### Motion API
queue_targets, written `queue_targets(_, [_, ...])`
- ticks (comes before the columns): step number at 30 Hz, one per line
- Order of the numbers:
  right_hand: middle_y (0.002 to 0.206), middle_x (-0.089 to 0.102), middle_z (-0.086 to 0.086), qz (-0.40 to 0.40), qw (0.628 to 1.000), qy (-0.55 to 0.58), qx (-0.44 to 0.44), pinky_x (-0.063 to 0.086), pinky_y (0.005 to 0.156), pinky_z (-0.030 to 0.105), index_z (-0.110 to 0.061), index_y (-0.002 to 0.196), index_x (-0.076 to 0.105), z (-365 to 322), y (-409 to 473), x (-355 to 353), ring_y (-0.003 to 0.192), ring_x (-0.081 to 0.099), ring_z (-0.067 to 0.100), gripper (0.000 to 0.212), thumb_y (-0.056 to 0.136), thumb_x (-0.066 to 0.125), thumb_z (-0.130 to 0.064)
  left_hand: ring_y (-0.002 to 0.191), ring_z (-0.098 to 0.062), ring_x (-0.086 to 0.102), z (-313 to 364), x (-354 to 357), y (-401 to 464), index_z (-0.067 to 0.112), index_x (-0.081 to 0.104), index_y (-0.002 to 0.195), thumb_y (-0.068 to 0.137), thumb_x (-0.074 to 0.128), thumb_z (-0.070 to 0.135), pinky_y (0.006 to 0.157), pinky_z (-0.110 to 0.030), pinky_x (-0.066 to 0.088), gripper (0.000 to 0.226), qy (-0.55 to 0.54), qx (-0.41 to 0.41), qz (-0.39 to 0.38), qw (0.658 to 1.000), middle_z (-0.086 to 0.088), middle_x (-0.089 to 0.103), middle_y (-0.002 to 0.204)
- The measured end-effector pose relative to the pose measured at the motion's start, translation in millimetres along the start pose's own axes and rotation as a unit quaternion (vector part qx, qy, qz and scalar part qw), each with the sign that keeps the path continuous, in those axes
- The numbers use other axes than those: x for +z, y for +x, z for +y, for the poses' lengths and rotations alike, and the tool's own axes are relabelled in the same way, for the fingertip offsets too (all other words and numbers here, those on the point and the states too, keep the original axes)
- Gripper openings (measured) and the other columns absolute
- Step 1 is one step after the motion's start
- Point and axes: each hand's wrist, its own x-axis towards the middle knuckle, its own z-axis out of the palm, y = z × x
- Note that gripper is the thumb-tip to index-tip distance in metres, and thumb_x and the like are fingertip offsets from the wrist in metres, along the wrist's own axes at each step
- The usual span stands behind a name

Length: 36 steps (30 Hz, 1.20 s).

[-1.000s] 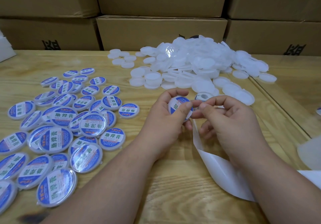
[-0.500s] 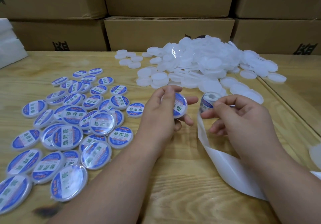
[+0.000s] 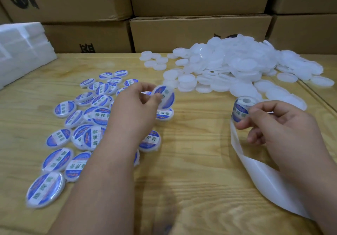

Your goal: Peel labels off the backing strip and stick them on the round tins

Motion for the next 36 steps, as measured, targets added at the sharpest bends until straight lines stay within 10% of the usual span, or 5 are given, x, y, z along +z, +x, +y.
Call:
queue_targets(10, [0.081, 0.078, 0.003, -0.010, 1.000, 0.003, -0.012, 0.048, 0.057, 0.034, -0.033, 0.085, 0.071, -3, -3, 0, 0.053, 0.059, 0.015, 0.012, 0.094, 0.065, -0.028, 0.101, -0.018, 0.065, -13, 0, 9, 0.041, 0.067, 0.096, 0.091, 0.069, 0.042, 0.103, -0.048, 0.041, 0.006, 0.169, -0.045, 0.014, 0.985, 0.021, 0.069, 0.098])
queue_targets(15, [0.080, 0.078, 0.003, -0.014, 1.000, 0.009, -0.016, 0.048, 0.059, 0.035, -0.032, 0.088, 0.071, -3, -4, 1, 0.052, 0.060, 0.015, 0.008, 0.086, 0.064, -0.035, 0.126, -0.026, 0.047, -1, 23, 2, 0.042, 0.069, 0.120, 0.093, 0.067, 0.037, 0.100, -0.044, 0.033, 0.027, 0.266, 0.051, 0.093, 0.958, 0.008, 0.064, 0.129])
queue_targets(23, [0.074, 0.075, 0.005, 0.004, 1.000, 0.001, -0.027, 0.048, 0.060, 0.037, -0.026, 0.088, 0.071, 0, -1, -1, 0.049, 0.059, 0.014, 0.009, 0.087, 0.064, -0.032, 0.136, -0.019, 0.041, -2, 106, -16, 0.028, 0.057, 0.138, 0.094, 0.050, 0.004, 0.111, -0.030, 0.034, 0.051, 0.165, 0.162, -0.144, 0.962, 0.004, 0.049, 0.146])
queue_targets(36, [0.064, 0.073, 0.000, 0.018, 0.999, -0.014, -0.028, 0.044, 0.047, 0.013, -0.028, 0.081, 0.069, 3, -1, -5, 0.046, 0.057, 0.006, 0.017, 0.095, 0.064, -0.020, 0.128, -0.028, 0.038, 0, 142, 49, 0.027, 0.041, 0.146, 0.092, 0.054, 0.028, 0.100, -0.041, 0.037, 0.055, 0.235, 0.177, 0.019, 0.956, -0.004, 0.040, 0.146])
